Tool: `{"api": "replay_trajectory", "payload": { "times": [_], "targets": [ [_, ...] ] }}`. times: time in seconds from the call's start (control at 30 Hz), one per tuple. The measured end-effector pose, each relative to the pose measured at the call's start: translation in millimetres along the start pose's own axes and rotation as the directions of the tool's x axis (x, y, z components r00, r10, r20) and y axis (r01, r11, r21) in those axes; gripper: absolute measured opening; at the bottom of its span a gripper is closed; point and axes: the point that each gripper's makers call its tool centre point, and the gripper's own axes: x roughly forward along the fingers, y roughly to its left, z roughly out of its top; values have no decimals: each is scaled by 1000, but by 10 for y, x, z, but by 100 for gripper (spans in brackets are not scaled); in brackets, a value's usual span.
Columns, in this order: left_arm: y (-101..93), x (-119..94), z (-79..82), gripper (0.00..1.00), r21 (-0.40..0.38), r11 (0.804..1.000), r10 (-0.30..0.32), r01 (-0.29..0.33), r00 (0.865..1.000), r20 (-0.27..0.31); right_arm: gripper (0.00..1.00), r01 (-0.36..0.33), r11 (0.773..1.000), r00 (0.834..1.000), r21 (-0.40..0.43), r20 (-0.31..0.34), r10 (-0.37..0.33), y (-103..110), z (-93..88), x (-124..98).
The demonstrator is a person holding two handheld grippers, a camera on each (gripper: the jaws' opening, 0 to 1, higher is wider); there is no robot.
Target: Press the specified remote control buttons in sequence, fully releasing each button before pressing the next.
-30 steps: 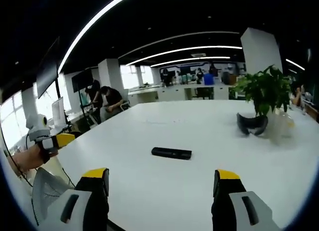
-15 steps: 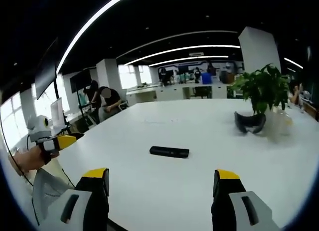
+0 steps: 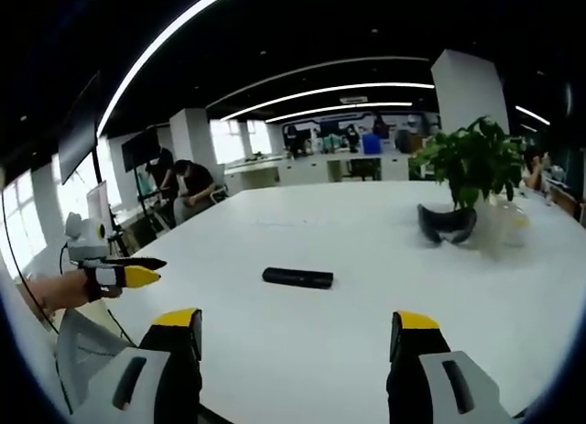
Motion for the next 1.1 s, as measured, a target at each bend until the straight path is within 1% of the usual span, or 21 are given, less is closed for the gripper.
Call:
{"api": "replay_trajectory", "payload": {
  "times": [0.07, 0.1, 0.17, 0.2, 0.23, 0.3, 0.33, 0.37, 0.43, 0.53, 0.57, 0.6, 0.67, 0.7, 0.73, 0.77, 0.8, 0.83, 0.87, 0.93, 1.1],
  "targets": [
    [15, 46, -72, 98, 45, 999, -2, 4, 999, -46, 84, -7, 1000, 1000, -4, 0, 7, 20, 5, 29],
    [21, 66, -89, 98, 47, 999, -4, 7, 998, -60, 84, -10, 1000, 1000, -5, -1, 10, 33, 7, 42],
    [4, 129, -100, 97, 55, 998, -22, 27, 996, -82, 84, -15, 1000, 1000, -3, -2, 15, 39, 5, 56],
    [29, 157, -109, 97, 66, 997, -27, 33, 995, -95, 84, -18, 1000, 1000, -3, -1, 18, 46, 7, 61],
    [30, 203, -119, 97, 81, 995, -41, 51, 992, -116, 84, -19, 1000, 1000, -2, -1, 19, 49, 9, 62],
    [27, 287, -105, 97, 90, 994, -57, 69, 990, -130, 83, -23, 1000, 1000, -3, -4, 23, 61, 6, 69],
    [20, 322, -99, 97, 82, 993, -70, 82, 989, -133, 83, -24, 1000, 1000, -3, -6, 24, 63, 1, 70],
    [-4, 379, -89, 97, 61, 992, -99, 108, 986, -135, 83, -26, 1000, 1000, -3, -8, 26, 66, -3, 71],
    [-14, 457, -85, 97, 25, 991, -125, 129, 982, -140, 83, -27, 1000, 1000, -3, -14, 27, 65, -16, 70],
    [0, 587, -100, 97, 29, 989, -141, 147, 977, -162, 83, -29, 1000, 999, -8, -16, 29, 68, -27, 51],
    [4, 627, -156, 97, 49, 985, -152, 166, 966, -208, 83, -30, 1000, 999, -8, -16, 29, 73, -30, 42],
    [1, 641, -168, 97, 51, 984, -158, 173, 963, -218, 83, -30, 1000, 999, -8, -17, 29, 78, -36, 31],
    [-12, 743, -174, 97, 25, 980, -188, 199, 953, -240, 82, -30, 1000, 999, -8, -20, 30, 81, -52, 19],
    [-5, 795, -163, 97, 21, 979, -193, 205, 950, -245, 82, -29, 1000, 999, -7, -22, 29, 80, -60, 15],
    [-1, 828, -157, 97, 24, 978, -196, 208, 949, -248, 81, -28, 1000, 999, -5, -25, 28, 80, -71, 7],
    [0, 872, -169, 97, 32, 975, -201, 218, 942, -269, 81, -26, 1000, 999, -4, -25, 26, 79, -77, 3],
    [6, 894, -187, 97, 49, 973, -201, 224, 936, -289, 81, -25, 1000, 999, -3, -27, 25, 80, -84, -1],
    [21, 920, -202, 97, 83, 969, -196, 231, 930, -310, 80, -25, 1000, 999, -3, -29, 24, 82, -90, -6],
    [37, 964, -224, 97, 117, 964, -186, 237, 923, -337, 80, -24, 1000, 999, -4, -29, 24, 86, -95, -10],
    [34, 1033, -246, 96, 162, 951, -188, 263, 909, -372, 81, -23, 1000, 999, -9, -31, 23, 94, -105, -14],
    [20, 1175, -225, 96, 214, 933, -186, 291, 895, -406, 81, -18, 1000, 999, -25, -36, 17, 94, -120, -23]
  ]
}}
